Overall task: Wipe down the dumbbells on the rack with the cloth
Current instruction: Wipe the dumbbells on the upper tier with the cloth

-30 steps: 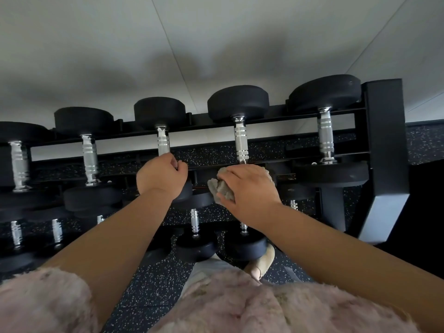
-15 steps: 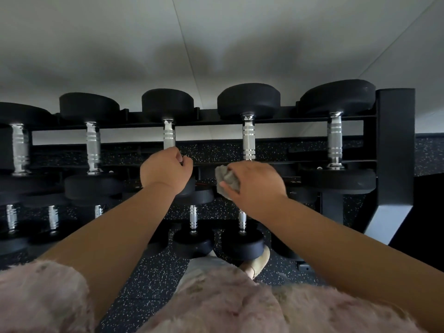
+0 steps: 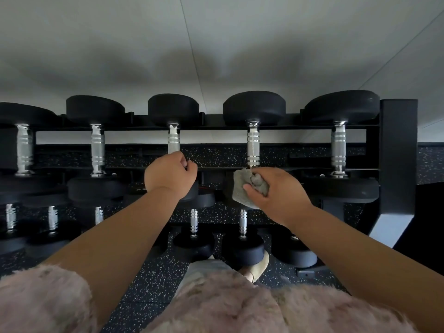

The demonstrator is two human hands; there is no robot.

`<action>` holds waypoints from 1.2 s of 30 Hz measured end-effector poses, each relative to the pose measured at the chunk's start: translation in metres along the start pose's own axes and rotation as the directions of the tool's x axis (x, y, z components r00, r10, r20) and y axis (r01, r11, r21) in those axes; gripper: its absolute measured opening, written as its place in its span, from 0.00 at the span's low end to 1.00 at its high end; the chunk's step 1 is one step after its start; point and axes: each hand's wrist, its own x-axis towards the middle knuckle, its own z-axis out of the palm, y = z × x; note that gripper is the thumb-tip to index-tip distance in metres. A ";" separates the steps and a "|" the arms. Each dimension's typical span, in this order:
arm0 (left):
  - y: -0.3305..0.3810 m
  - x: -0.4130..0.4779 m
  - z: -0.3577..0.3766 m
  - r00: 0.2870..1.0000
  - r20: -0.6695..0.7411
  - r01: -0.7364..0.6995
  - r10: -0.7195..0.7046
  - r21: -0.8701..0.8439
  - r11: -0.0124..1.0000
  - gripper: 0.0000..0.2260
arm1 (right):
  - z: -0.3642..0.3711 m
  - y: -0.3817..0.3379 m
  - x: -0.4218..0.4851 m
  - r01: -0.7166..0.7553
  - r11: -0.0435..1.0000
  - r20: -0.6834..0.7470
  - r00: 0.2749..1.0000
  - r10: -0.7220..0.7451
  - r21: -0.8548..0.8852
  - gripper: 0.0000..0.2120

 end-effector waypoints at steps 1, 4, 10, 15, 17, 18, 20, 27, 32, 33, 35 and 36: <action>0.000 0.000 0.000 1.000 -0.001 0.000 0.000 -0.001 1.000 0.11 | 0.004 -0.008 0.003 0.015 0.999 -0.012 1.000 -0.015 -0.046 0.13; 0.001 0.000 0.000 1.000 0.001 0.007 -0.007 0.009 1.000 0.11 | 0.014 -0.027 0.015 0.086 0.968 0.021 0.996 -0.083 -0.234 0.16; 0.000 -0.001 -0.001 1.000 0.009 0.001 -0.001 0.014 1.000 0.11 | -0.007 -0.010 0.009 0.048 0.998 0.164 0.986 -0.040 -0.045 0.15; 0.001 -0.001 -0.002 1.000 0.006 0.007 -0.007 0.006 1.000 0.11 | -0.023 0.010 0.002 -0.337 0.897 0.029 0.939 0.344 0.284 0.15; 0.000 -0.001 -0.001 1.000 0.016 0.003 -0.003 0.002 1.000 0.11 | -0.024 0.004 0.012 -0.370 0.850 -0.063 0.905 0.421 0.374 0.15; 0.001 0.000 -0.001 1.000 0.020 0.002 -0.002 0.004 1.000 0.12 | -0.024 0.001 0.019 -0.360 0.848 -0.077 0.905 0.419 0.390 0.17; 0.002 0.000 -0.002 1.000 0.025 0.003 -0.003 0.006 1.000 0.12 | -0.020 -0.007 0.034 -0.357 0.876 0.002 0.926 0.377 0.324 0.29; 0.002 -0.001 -0.003 0.999 0.032 0.010 -0.010 0.003 1.000 0.12 | -0.017 0.004 0.068 -0.354 0.928 0.411 0.833 0.371 -0.120 0.30; 0.002 -0.001 -0.003 0.999 0.030 0.010 -0.010 0.012 1.000 0.12 | -0.003 0.013 0.088 -0.380 0.920 0.302 0.870 0.390 -0.093 0.25; 0.003 0.000 -0.003 0.999 0.031 0.010 -0.010 0.013 1.000 0.12 | -0.001 0.012 0.092 -0.401 0.915 0.262 0.880 0.396 -0.036 0.24; 0.003 0.000 -0.004 0.999 0.036 0.009 -0.010 0.021 1.000 0.11 | -0.004 0.006 0.099 -0.434 0.891 0.146 0.898 0.416 0.131 0.21; 0.003 0.000 -0.004 0.999 0.040 0.010 -0.011 0.024 1.000 0.11 | -0.005 0.003 0.102 -0.429 0.880 0.086 0.903 0.421 0.205 0.19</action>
